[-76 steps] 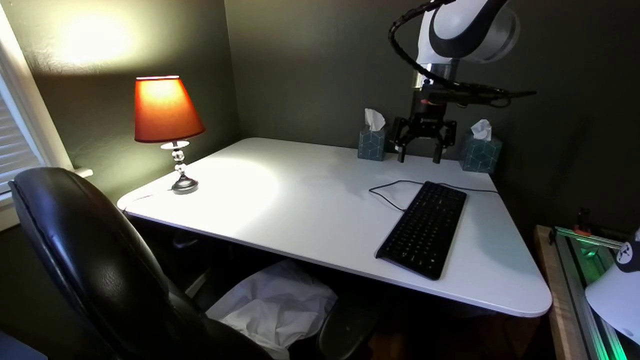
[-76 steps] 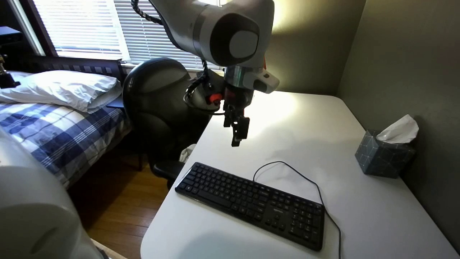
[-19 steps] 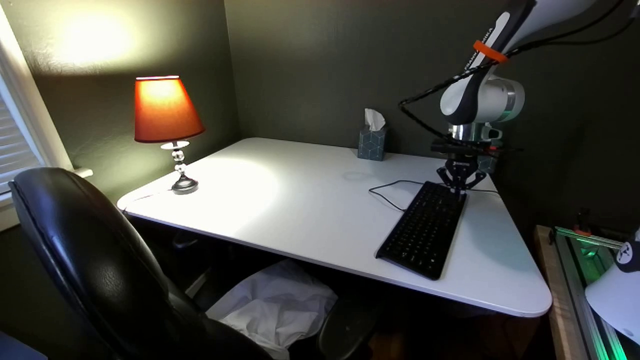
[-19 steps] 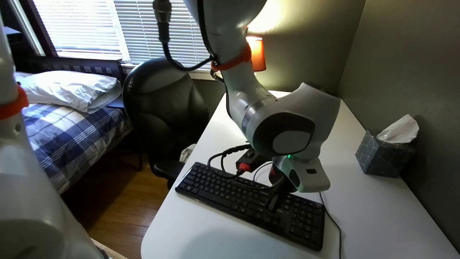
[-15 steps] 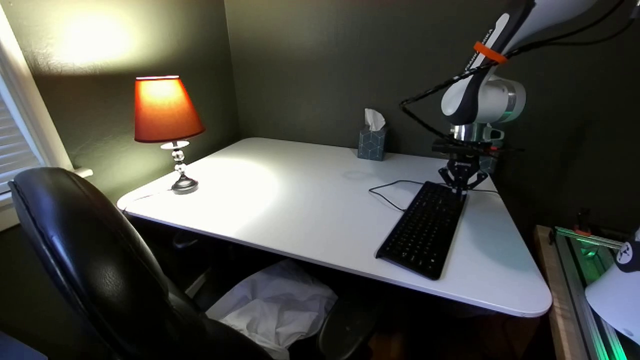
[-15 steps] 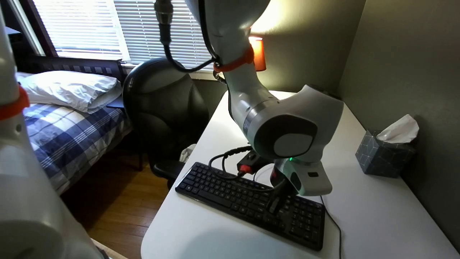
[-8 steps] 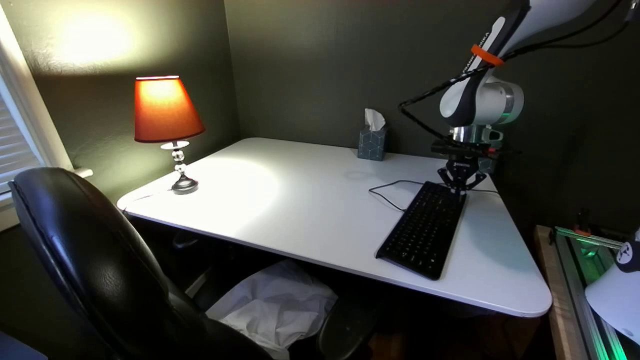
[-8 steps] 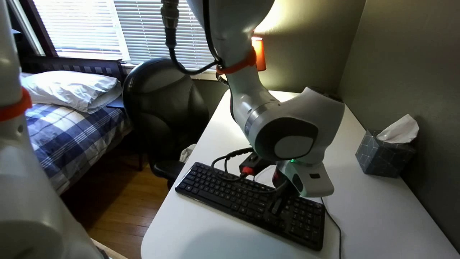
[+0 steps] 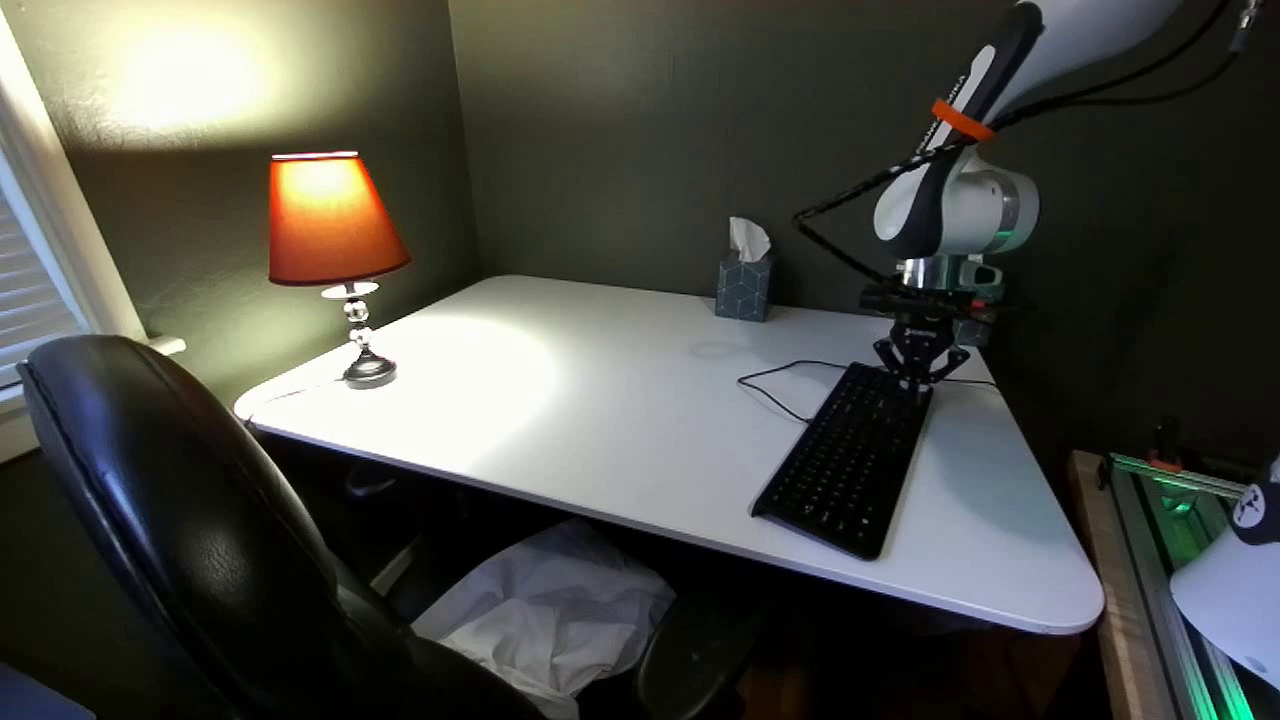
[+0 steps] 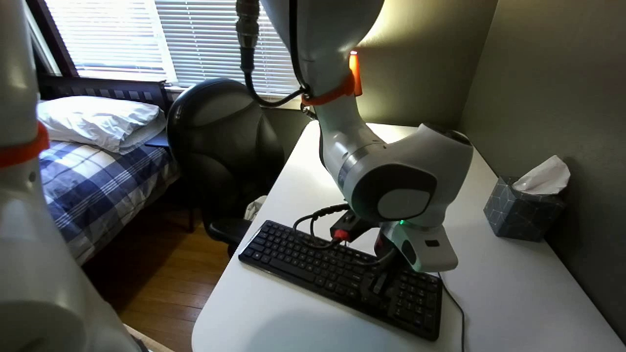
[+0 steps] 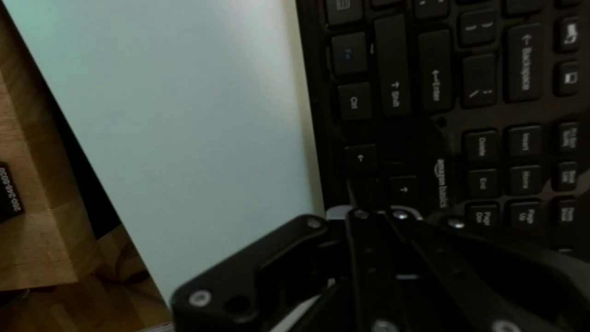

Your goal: Press one key on the keyboard.

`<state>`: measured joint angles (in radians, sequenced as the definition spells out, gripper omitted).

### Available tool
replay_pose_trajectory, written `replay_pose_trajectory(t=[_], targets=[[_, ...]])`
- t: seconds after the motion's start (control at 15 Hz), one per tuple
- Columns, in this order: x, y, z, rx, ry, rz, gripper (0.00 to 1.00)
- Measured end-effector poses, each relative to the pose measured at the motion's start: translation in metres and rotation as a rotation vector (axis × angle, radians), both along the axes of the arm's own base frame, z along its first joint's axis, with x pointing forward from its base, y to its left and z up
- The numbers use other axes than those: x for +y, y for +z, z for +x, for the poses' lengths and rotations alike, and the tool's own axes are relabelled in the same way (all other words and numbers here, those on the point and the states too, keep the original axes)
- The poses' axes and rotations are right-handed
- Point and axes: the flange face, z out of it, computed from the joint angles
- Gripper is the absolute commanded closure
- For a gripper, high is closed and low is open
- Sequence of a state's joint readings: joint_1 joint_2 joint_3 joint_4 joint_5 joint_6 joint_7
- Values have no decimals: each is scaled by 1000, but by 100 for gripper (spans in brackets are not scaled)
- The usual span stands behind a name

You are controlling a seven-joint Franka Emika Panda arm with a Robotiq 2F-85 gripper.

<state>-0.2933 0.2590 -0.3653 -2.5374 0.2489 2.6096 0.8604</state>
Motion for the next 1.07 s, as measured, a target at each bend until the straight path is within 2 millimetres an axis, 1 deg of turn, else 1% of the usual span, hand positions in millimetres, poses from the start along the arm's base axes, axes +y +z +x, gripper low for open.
replay_pose_trajectory(t=[0.47, 1.07], targets=[[-6, -8, -2, 14, -7, 2, 100], [-12, -8, -6, -5, 0, 26, 100]])
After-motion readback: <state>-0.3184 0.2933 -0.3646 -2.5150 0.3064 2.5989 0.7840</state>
